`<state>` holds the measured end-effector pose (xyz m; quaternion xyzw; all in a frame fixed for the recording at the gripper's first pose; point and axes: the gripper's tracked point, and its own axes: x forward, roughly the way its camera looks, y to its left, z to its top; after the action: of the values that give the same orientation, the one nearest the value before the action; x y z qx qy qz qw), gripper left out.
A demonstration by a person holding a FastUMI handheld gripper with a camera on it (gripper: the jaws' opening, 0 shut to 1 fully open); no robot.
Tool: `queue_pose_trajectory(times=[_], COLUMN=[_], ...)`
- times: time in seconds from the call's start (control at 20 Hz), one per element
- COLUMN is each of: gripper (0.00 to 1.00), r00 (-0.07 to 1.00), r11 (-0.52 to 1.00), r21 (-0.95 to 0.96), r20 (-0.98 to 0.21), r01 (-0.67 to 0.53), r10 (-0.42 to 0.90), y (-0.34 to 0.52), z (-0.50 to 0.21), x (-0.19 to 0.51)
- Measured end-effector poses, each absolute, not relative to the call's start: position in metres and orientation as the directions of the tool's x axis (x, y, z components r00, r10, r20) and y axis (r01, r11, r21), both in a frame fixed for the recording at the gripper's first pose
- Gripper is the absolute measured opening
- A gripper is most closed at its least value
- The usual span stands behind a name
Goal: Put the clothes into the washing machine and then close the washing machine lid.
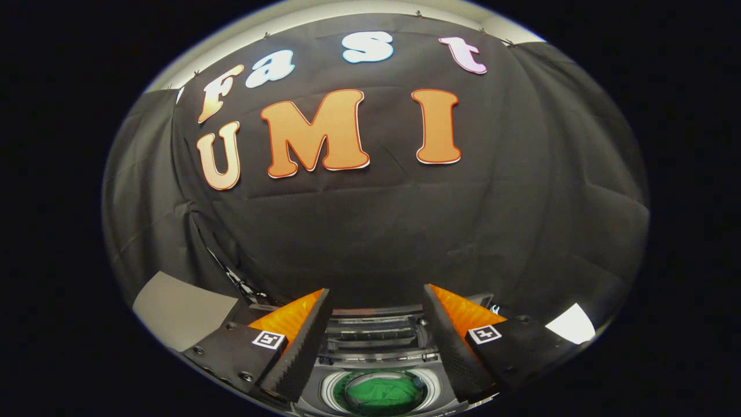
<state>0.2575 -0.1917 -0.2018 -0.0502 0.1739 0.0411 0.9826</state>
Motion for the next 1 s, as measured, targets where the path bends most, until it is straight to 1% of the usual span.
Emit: queue_pose_trajectory(times=[0.3,0.5,0.7,1.0], gripper=[0.99,0.99,0.99,0.99], r00=[0.928,0.913,0.891,0.887], r11=[0.99,0.99,0.989,0.987], r21=[-0.08,-0.08,-0.084,-0.089], r20=[-0.365,-0.401,-0.447,-0.455], r01=[-0.112,-0.116,-0.124,-0.135], r10=[0.076,0.075,0.074,0.08], y=[-0.178,-0.177,-0.174,-0.173], z=[-0.227,-0.248,-0.275,-0.287], x=[0.298,0.318,0.326,0.328])
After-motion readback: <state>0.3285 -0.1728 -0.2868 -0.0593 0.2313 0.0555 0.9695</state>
